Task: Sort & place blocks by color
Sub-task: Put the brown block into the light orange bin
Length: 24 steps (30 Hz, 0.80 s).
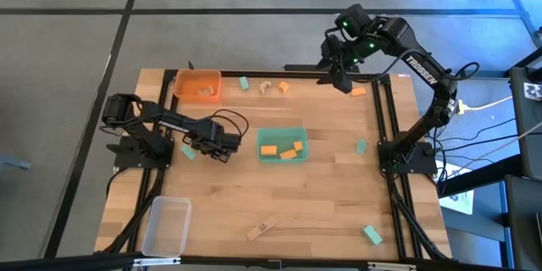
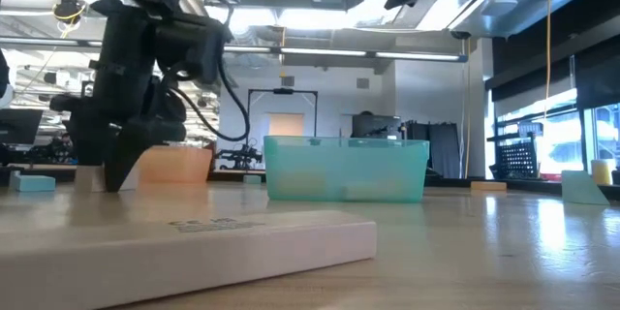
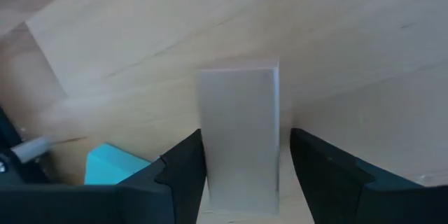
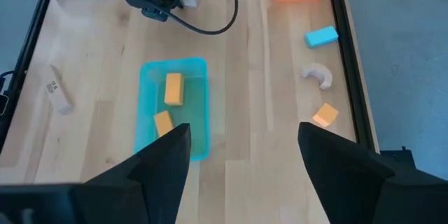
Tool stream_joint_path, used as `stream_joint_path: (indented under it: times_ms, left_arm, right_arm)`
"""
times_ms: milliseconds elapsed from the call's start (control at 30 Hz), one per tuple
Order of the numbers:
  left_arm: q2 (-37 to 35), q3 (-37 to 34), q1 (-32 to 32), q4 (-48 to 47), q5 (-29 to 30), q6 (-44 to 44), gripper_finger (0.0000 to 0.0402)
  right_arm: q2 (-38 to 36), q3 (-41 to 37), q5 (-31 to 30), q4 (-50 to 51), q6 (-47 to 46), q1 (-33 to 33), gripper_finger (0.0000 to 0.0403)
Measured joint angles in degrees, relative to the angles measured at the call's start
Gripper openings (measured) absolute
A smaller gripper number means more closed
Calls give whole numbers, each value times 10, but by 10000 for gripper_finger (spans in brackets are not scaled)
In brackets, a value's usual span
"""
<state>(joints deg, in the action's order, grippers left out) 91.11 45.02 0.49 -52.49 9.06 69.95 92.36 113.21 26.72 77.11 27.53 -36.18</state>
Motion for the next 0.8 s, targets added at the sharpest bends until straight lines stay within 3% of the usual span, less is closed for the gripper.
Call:
stream_joint_path:
  times_ms: [200, 467, 800]
  left_arm:
    - [0, -1, 0, 1, -1, -4, 121]
    - [-26, 47, 26, -6, 50, -65, 121]
    - [-135, 124, 185, -31, 180, -170, 121]
  right_arm:
    - [0, 0, -1, 0, 0, 0, 264]
    - [0, 0, -1, 0, 15, 0, 264]
    - [0, 0, -1, -1, 15, 0, 264]
